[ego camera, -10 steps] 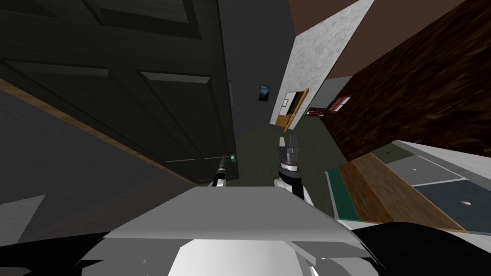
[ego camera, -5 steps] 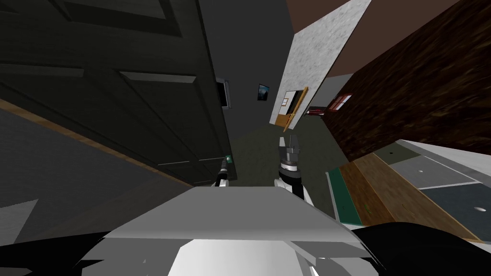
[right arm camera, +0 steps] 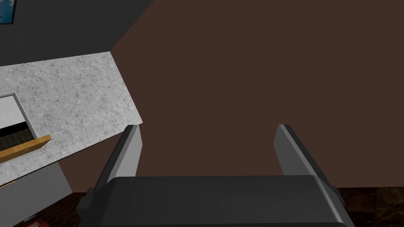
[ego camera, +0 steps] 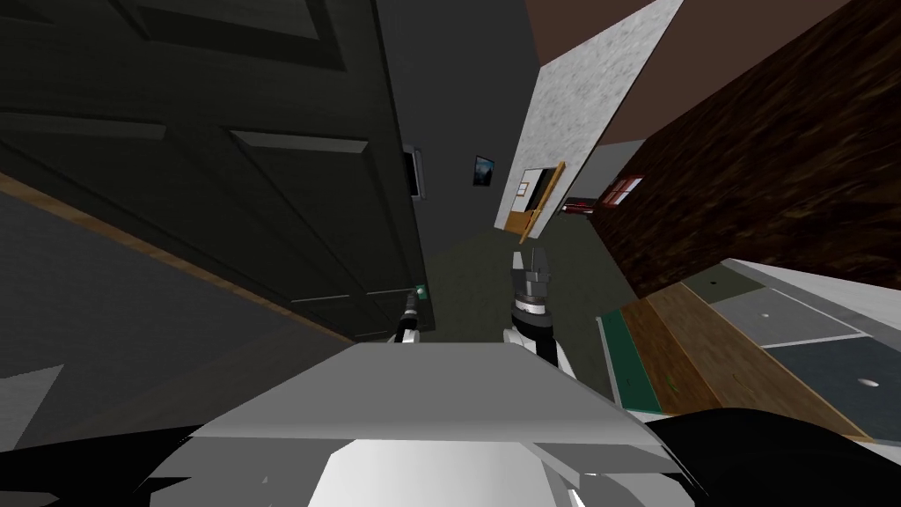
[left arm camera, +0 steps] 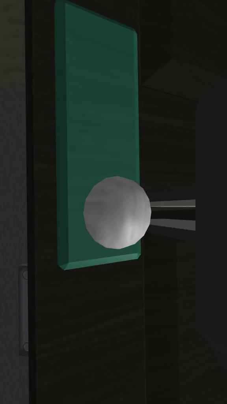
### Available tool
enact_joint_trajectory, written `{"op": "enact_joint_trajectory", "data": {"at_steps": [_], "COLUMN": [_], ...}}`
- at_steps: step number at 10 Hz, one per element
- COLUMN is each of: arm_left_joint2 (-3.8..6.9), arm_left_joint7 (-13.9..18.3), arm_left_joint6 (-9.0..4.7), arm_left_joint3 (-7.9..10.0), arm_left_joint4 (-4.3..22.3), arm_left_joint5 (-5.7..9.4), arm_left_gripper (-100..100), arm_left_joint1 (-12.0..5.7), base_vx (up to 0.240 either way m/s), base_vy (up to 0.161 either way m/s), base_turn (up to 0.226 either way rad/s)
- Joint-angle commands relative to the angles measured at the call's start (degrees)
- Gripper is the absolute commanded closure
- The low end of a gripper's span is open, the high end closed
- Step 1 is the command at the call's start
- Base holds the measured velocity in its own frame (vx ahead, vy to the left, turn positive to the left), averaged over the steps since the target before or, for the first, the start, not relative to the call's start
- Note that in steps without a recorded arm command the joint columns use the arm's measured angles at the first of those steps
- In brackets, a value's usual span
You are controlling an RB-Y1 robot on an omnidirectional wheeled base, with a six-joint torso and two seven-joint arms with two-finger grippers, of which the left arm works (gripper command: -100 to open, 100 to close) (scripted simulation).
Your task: Push the door open
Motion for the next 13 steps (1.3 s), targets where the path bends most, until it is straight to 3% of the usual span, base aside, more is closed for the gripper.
{"op": "enact_joint_trajectory", "data": {"at_steps": [1, 2, 4, 5, 7, 8, 9, 10, 11, 12, 13], "arm_left_joint2": [1.23, 1.87, 2.19, 1.87, 0.29, 0.29, -1.16, -1.55, -1.24, 0.11, 0.53], "arm_left_joint7": [-0.4, -0.9, -2.1, -2.8, -3.9, -3.9, -4.5, -4.7, -4.7, -4.6, -4.6], "arm_left_joint6": [0.1, 0.09, 0.42, 0.6, 0.93, 0.93, 1.1, 1.14, 1.43, 1.08, 1.05], "arm_left_joint3": [1.06, -1.49, -3.97, -5.31, -7.75, -7.75, -9.01, -9.27, -8.96, -8.9, -8.86], "arm_left_joint4": [-0.1, -0.6, -2.0, -2.8, -4.1, -4.1, -4.8, -5.0, -5.0, -4.6, -4.6], "arm_left_joint5": [0.75, 1.49, 3.0, 3.81, 5.3, 5.3, 6.06, 6.22, 6.03, 6.08, 6.09], "arm_left_gripper": [100, -100, -100, -100, -100, -100, -100, -100, -100, -100, -100], "arm_left_joint1": [-0.13, 0.53, 1.41, 1.88, 2.74, 2.74, 3.19, 3.28, 3.23, 3.05, 3.01], "base_vx": [0.1, -0.004, -0.136, -0.157, -0.172, -0.118, -0.139, -0.147, -0.06, 0.083, 0.159], "base_vy": [-0.028, 0.004, 0.037, 0.031, -0.009, -0.027, -0.065, -0.117, -0.058, 0.027, 0.057], "base_turn": [0.069, 0.183, 0.142, 0.128, 0.127, 0.04, 0.059, 0.065, 0.014, -0.008, -0.007]}}
